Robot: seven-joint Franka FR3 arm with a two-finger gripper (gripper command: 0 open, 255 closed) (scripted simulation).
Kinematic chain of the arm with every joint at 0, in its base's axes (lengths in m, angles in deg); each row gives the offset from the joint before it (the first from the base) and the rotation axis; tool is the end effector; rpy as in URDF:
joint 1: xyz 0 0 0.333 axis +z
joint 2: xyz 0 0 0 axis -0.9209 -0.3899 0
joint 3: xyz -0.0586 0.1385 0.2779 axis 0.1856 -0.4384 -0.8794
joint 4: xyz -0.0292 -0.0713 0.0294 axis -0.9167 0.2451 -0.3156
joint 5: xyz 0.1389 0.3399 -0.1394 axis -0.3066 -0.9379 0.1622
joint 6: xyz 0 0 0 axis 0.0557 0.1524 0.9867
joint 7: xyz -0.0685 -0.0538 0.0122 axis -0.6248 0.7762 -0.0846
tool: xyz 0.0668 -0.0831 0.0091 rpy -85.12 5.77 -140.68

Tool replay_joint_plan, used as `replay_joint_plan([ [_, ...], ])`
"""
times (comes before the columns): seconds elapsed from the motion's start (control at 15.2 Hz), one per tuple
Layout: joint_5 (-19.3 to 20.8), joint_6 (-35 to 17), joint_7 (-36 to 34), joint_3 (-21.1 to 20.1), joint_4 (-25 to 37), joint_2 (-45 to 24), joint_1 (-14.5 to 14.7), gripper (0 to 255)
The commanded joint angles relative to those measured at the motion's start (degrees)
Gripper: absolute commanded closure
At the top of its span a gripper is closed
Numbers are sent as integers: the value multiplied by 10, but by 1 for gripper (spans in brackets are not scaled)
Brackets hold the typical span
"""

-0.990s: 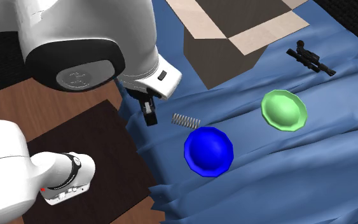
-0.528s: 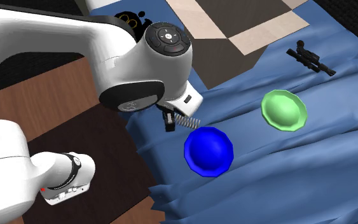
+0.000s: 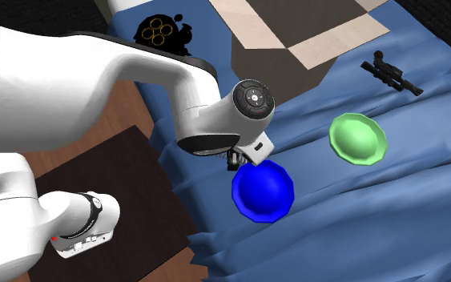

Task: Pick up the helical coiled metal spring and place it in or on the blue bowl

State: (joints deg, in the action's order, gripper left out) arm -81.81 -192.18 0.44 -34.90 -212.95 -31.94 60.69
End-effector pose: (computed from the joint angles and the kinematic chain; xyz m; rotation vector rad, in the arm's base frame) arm 0.4872 -0.1101 0.2981 -2.8860 0.8890 0.0811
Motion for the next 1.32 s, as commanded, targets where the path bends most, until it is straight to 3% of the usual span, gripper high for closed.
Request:
replay_joint_plan([
  [0.0, -28, -24, 9, 2, 18, -43, -5, 0],
  [0.53, -51, -78, 25, -8, 10, -89, -4, 0],
  [0.99, -50, -78, 25, -9, 10, -89, -6, 0],
  [1.06, -51, -78, 23, -10, 10, -90, -5, 255],
  [1.25, -50, -78, 21, -11, 10, -89, -4, 255],
])
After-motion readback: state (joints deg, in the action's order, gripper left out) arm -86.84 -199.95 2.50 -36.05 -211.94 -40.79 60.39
